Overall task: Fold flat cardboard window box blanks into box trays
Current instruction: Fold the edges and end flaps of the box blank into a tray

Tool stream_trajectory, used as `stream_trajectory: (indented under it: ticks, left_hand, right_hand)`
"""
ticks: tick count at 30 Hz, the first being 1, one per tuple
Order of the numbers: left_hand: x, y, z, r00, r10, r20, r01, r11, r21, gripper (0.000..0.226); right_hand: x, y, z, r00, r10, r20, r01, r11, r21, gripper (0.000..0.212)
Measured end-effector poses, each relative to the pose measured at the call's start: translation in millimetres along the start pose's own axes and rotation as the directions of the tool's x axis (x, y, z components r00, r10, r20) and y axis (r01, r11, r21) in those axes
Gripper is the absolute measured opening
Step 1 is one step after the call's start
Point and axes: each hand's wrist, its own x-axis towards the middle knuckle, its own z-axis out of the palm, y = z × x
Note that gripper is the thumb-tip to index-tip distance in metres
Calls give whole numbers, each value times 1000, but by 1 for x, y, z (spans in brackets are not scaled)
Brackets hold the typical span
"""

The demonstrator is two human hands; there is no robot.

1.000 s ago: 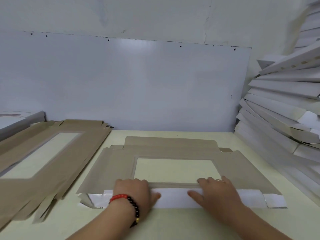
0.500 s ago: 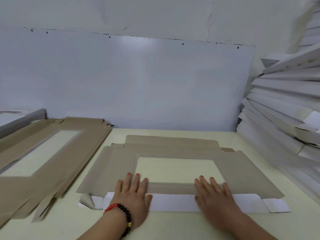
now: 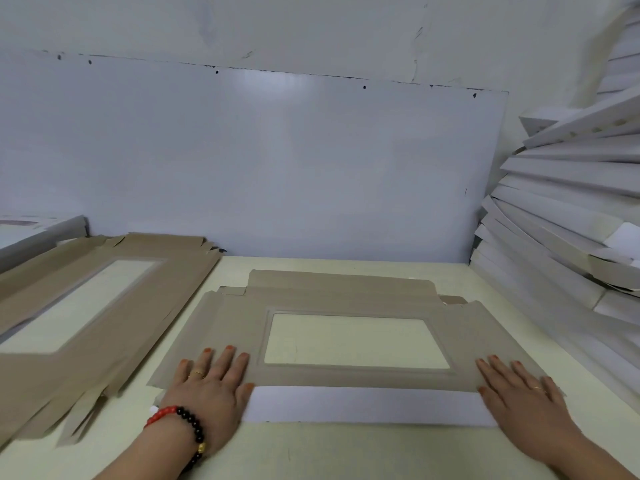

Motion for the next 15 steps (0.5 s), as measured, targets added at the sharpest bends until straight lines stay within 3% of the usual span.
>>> stream_trajectory:
  ticks: [5,8,12,15]
  left_hand:
    - [-8,7,-2,985,-24,-169,30,999,34,53]
    - [-10,16,-5,965,133,-226,-128,991,37,67]
    - [-5,26,-13,931,313,-188,-330,942,-64,64]
    - [-3,37,-29,939,323,-117,-333,940,-75,51]
  right_hand:
    - [-10,-5,-9,977,115,-180,-125,991,-46,46]
    - [-9,-9,-6,950,-69,-304,81,996,26,47]
    - [-6,-34,-11,943,-288,-165,299,953,44,36]
    - [-5,-48,-25,889,-442,-120,455,881,126,25]
